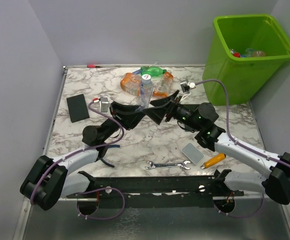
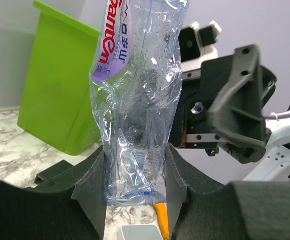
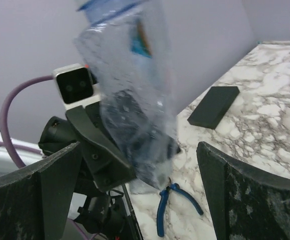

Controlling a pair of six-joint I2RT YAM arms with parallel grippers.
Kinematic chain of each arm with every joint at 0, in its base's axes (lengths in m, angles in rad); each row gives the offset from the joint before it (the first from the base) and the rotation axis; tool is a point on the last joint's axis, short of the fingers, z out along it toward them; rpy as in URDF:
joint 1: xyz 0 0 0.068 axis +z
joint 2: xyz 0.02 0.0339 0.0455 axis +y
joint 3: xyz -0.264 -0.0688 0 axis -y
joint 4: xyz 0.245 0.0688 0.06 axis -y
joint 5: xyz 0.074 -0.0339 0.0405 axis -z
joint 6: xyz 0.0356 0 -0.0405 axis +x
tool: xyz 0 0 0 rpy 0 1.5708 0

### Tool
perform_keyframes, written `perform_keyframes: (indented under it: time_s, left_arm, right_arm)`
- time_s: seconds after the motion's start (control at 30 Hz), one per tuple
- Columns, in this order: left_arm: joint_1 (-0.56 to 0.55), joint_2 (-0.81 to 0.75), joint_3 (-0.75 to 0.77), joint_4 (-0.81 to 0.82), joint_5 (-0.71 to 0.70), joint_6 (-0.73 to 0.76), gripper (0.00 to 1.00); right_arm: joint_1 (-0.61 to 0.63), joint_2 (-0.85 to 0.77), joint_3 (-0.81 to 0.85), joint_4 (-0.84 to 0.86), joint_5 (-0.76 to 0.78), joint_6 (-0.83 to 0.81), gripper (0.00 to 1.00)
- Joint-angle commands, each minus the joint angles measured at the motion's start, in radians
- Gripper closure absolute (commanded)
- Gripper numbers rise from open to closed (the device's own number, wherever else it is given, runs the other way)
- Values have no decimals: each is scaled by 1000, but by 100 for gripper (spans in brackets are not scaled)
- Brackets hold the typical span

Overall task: Put the plastic bottles in the bin
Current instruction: Pick up the plastic bottle from the corner of the board.

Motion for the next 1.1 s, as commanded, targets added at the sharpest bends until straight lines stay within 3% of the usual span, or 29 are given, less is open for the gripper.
perform_keyframes:
  time_s: [0.0, 0.17, 0.4, 0.43, 0.6, 0.87, 1.07]
  left_arm:
    - [-16, -17, -5, 36, 33, 9, 83]
    - [-34, -36, -2, 11, 50, 33, 83]
    - [-67, -68, 0, -44, 55, 84, 77]
    - [-69, -75, 0, -52, 52, 89, 71]
    - [-73, -146, -15, -119, 9, 149, 3]
    - [-71, -245, 3, -220, -20, 173, 1]
    - [-73, -165, 64, -220, 100, 94, 1]
  right_arm:
    - [95, 64, 125, 5, 87, -119, 1]
    - [103, 119, 155, -14, 171, -128, 13]
    - [103, 169, 173, -78, 246, -157, 49]
    - [103, 163, 167, -81, 252, -167, 54]
    - [103, 58, 141, -178, 214, -332, 65]
    - [102, -137, 74, -523, 87, -518, 70]
    - [102, -152, 22, -507, -65, -464, 73]
